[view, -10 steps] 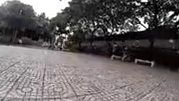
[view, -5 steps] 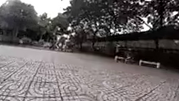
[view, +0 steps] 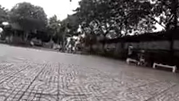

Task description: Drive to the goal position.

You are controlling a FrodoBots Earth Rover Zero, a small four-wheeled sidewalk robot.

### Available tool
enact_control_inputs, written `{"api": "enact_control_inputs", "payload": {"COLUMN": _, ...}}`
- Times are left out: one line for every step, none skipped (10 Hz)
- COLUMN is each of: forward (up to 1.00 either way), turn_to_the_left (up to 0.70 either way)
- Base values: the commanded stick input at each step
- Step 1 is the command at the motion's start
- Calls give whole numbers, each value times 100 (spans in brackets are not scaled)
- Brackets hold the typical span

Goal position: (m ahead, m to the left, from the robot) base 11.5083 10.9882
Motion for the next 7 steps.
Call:
{"api": "enact_control_inputs", "payload": {"forward": 100, "turn_to_the_left": 0}}
{"api": "enact_control_inputs", "payload": {"forward": 100, "turn_to_the_left": 0}}
{"api": "enact_control_inputs", "payload": {"forward": 100, "turn_to_the_left": 0}}
{"api": "enact_control_inputs", "payload": {"forward": 100, "turn_to_the_left": 0}}
{"api": "enact_control_inputs", "payload": {"forward": 100, "turn_to_the_left": 0}}
{"api": "enact_control_inputs", "payload": {"forward": 100, "turn_to_the_left": 0}}
{"api": "enact_control_inputs", "payload": {"forward": 100, "turn_to_the_left": 0}}
